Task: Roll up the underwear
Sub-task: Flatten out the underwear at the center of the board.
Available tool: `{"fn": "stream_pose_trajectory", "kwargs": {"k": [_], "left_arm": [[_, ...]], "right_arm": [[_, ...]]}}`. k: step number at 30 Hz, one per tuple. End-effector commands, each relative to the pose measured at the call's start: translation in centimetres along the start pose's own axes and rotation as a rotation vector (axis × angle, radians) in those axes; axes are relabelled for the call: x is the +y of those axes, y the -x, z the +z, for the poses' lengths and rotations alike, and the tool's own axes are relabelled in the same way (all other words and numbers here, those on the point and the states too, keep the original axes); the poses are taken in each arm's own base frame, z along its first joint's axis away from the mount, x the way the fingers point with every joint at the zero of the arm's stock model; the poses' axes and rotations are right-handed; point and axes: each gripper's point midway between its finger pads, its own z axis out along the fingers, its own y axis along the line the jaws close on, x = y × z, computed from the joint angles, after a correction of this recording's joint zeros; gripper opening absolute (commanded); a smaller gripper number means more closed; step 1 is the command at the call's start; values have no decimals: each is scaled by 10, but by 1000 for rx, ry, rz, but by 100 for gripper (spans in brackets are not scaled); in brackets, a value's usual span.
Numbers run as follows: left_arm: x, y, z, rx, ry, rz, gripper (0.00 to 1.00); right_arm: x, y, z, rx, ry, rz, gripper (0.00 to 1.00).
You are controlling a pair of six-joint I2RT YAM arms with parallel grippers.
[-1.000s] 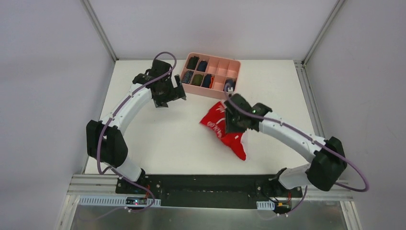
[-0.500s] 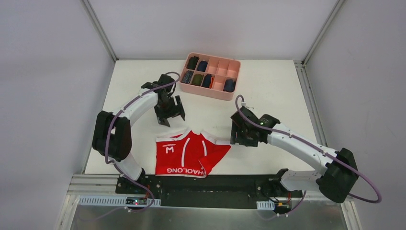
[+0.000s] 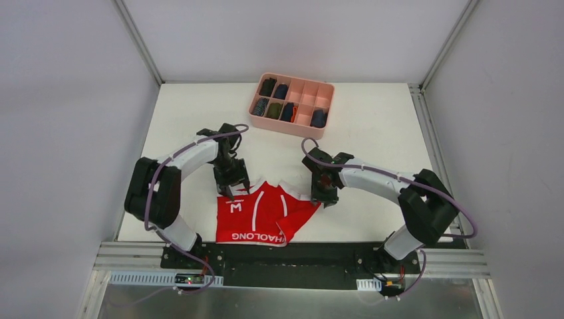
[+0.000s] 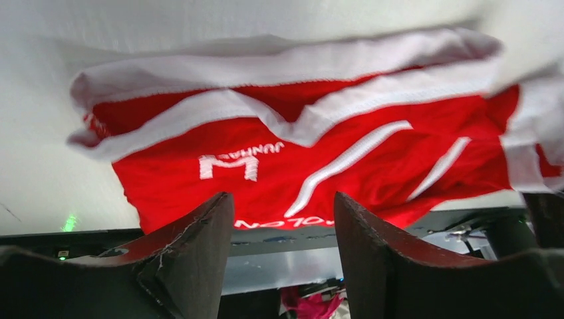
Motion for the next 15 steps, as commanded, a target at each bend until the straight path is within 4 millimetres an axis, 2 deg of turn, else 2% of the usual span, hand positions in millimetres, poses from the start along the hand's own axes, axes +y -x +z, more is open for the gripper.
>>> {"fn": "stream_pose_trajectory", "kwargs": {"k": [1, 3, 6, 9, 11, 13, 14, 15], "left_arm": [[6, -7, 21, 85, 35, 4, 57], [3, 5, 24, 62, 49, 20, 57], [-11, 31, 29, 38, 49, 48, 58], [-35, 63, 41, 28, 25, 76, 58], [-63, 93, 34, -25, -26, 107, 58], [-89, 114, 18, -68, -85, 137, 64], [-100, 122, 4, -93, -110, 151, 71], [-109, 128, -11, -125, -127, 161, 76]], "right_arm": [[5, 18, 5, -18, 27, 35, 32], [-5, 26, 13, -26, -5, 77, 22], [-32, 45, 23, -57, -74, 177, 0], [-61, 69, 28, -98, -116, 295, 0], [-77, 88, 26, -142, -146, 341, 0], [-92, 110, 19, -196, -183, 379, 0], [-98, 122, 14, -218, -197, 407, 0], [-103, 133, 8, -236, -204, 433, 6]]}}
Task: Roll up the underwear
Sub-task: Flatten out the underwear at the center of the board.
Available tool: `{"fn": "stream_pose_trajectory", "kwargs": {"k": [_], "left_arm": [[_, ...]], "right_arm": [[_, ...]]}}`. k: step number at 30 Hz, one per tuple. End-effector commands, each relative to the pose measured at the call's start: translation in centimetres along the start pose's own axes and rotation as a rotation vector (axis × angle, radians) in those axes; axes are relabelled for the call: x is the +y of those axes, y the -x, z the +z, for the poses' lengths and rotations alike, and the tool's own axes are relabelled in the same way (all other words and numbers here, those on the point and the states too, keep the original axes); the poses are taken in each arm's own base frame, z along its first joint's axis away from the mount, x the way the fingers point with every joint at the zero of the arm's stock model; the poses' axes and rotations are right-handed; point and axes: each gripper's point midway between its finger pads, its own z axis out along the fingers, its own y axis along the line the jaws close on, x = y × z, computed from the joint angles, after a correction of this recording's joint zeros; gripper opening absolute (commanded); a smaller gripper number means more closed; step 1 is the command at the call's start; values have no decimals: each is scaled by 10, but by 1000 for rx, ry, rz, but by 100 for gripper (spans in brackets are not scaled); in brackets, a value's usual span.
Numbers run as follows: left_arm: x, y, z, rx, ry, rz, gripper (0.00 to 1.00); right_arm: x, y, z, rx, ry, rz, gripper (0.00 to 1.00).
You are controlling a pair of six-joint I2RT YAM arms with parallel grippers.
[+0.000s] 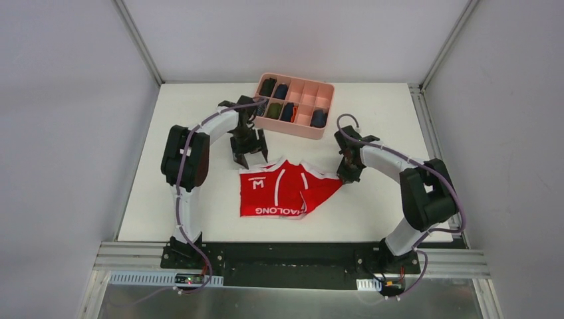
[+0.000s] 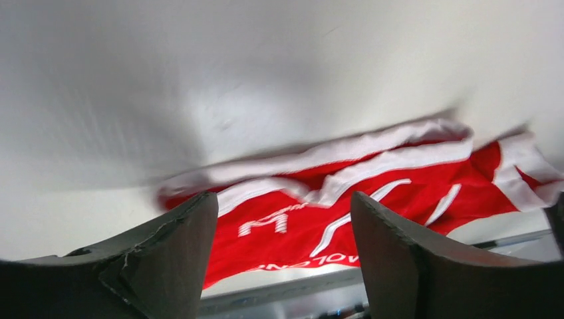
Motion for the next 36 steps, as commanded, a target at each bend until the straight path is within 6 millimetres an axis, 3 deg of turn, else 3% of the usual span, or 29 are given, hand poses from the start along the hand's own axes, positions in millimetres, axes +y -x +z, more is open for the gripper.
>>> {"fn": "stream_pose_trajectory", "kwargs": {"k": [1, 3, 4, 6, 11, 16, 24, 27, 31, 34, 36], "left_arm": [[-49, 40, -62, -163, -117, 108, 81], [-51, 46, -88, -238, -112, 124, 93], [-49, 46, -100, -270, -106, 129, 97], [-40, 39, -117, -314, -83, 122, 99], [0, -9, -104, -253, -16, 31, 98], [44, -52, -91, -258, 59, -96, 94], [64, -84, -93, -256, 52, -125, 85], [64, -93, -89, -229, 36, -120, 85], [70, -101, -83, -208, 44, -108, 82], [71, -104, -83, -206, 37, -108, 81], [71, -103, -82, -206, 38, -113, 81]], "right_arm": [[-7, 67, -16, -154, -54, 105, 20], [0, 84, -30, -187, -29, 118, 51], [3, 88, -37, -193, -17, 117, 58], [7, 90, -50, -206, 14, 118, 68], [16, 68, -73, -255, 82, 58, 73], [52, 20, -77, -254, 138, -195, 69], [90, -39, -47, -68, 68, -476, 64], [96, -39, -39, -75, 3, -501, 60], [89, -31, -26, -97, -102, -495, 40], [86, -25, -35, -134, -112, -466, 22], [84, -22, -45, -163, -82, -434, 18]]}}
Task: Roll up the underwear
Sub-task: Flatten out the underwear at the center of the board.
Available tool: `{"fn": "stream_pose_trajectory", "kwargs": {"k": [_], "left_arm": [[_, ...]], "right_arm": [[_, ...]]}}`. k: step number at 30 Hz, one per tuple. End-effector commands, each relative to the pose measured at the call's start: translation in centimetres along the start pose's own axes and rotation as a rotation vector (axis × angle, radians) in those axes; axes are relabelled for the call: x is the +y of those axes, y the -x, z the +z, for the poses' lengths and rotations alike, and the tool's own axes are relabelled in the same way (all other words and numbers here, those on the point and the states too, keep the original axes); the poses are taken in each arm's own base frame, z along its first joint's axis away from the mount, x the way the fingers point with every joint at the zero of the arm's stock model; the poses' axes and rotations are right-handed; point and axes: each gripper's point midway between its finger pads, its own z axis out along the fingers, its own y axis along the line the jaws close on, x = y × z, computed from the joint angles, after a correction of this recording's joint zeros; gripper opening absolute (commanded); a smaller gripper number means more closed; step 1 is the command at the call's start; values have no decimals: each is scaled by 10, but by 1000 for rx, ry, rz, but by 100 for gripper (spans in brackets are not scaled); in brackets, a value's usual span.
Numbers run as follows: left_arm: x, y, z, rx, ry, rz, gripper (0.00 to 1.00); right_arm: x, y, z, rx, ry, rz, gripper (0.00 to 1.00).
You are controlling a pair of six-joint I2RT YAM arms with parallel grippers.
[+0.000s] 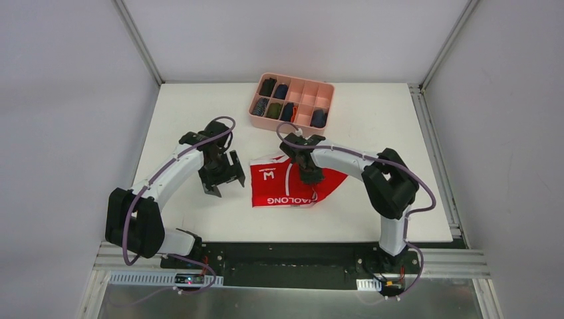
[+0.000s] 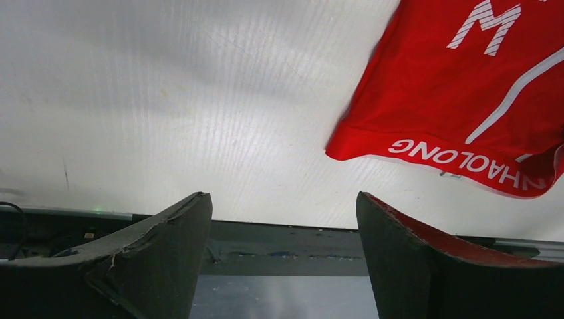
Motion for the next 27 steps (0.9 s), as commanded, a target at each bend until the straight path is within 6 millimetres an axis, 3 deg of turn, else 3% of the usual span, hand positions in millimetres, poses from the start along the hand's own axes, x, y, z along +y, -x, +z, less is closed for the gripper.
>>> {"fn": "stream_pose_trajectory", "kwargs": {"k": [1, 3, 6, 12, 19, 23, 27], "left_arm": [[-1, -7, -5, 4, -19, -4, 81], [-3, -7, -1, 13, -20, -14, 81], [-7, -10, 5, 32, -24, -24, 82], [-5, -21, 21, 83, 14, -70, 83], [-9, -21, 23, 69, 0, -70, 84], [-22, -27, 22, 72, -51, -13, 84], [-26, -33, 28, 72, -21, 4, 84]], "right_arm": [[-20, 12, -31, -90, -22, 68, 18], [-26, 10, -39, -112, -7, 108, 25], [-39, 3, -44, -147, -11, 168, 47], [-55, -7, -40, -156, -35, 287, 49], [-56, -26, -36, -108, 10, 390, 55], [-49, -20, -45, -115, 46, 389, 63], [-37, -6, -54, -121, 58, 345, 64]]}}
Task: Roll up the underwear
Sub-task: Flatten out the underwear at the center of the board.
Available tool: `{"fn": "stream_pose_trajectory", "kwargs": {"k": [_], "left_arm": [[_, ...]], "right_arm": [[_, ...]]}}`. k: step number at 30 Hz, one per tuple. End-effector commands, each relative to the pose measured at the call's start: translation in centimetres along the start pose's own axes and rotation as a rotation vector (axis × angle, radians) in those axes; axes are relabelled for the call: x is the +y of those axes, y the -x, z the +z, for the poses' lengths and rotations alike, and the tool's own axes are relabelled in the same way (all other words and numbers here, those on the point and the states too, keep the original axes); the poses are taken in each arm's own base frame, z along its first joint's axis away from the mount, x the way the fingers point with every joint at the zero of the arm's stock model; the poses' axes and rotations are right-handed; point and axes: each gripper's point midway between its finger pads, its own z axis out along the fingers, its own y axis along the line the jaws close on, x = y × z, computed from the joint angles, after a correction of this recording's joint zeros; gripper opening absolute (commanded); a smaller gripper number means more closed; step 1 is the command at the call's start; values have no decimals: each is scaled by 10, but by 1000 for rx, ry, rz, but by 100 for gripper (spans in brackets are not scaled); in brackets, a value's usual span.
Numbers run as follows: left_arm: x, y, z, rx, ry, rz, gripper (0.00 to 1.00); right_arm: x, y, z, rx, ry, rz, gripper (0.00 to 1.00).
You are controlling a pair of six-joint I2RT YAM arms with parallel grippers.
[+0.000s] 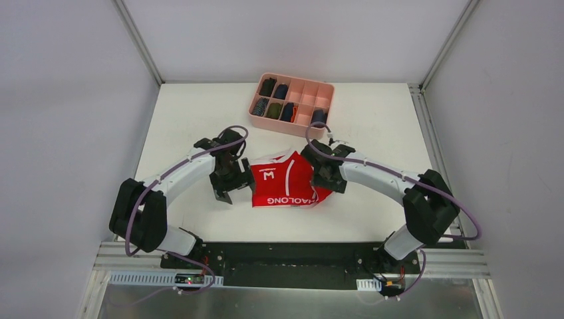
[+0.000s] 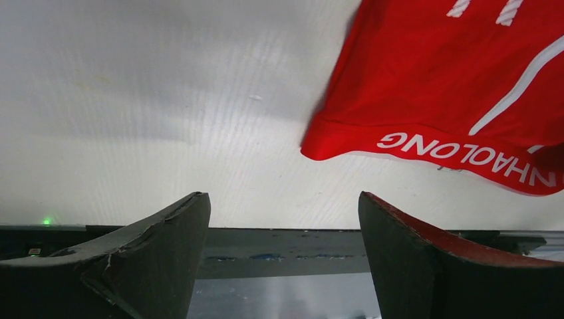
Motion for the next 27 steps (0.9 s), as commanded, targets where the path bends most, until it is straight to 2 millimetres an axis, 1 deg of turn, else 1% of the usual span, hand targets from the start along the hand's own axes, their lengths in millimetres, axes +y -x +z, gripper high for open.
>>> {"fn": "stream_pose_trajectory", "kwargs": {"k": [1, 4, 8, 10, 12, 15, 18, 22, 24, 27], "left_arm": [[-7, -9, 5, 13, 9, -4, 83], [-8, -13, 17, 11, 17, -50, 81], [-16, -6, 28, -42, -39, -31, 78], [-16, -5, 32, -49, -41, -16, 75], [-16, -9, 37, -20, -37, -5, 72], [-16, -18, 52, 27, -44, -2, 66], [-12, -25, 65, 57, -35, -13, 61], [-10, -32, 68, 61, -38, -13, 57], [-11, -33, 71, 70, -36, -17, 56], [-18, -34, 73, 92, -41, -8, 52]], "right_arm": [[24, 21, -20, -38, 55, 0, 64], [33, 31, -22, -59, 56, -10, 64], [43, 28, -17, -28, 62, -18, 63], [46, 26, -15, -17, 64, -23, 64], [47, 26, -15, -14, 73, -19, 63], [51, 20, -16, 27, 112, 4, 64], [50, 22, -20, 39, 127, 18, 64], [46, 26, -22, 29, 123, 12, 63], [50, 25, -20, 35, 123, 1, 61], [54, 25, -16, 28, 86, -44, 60]]}}
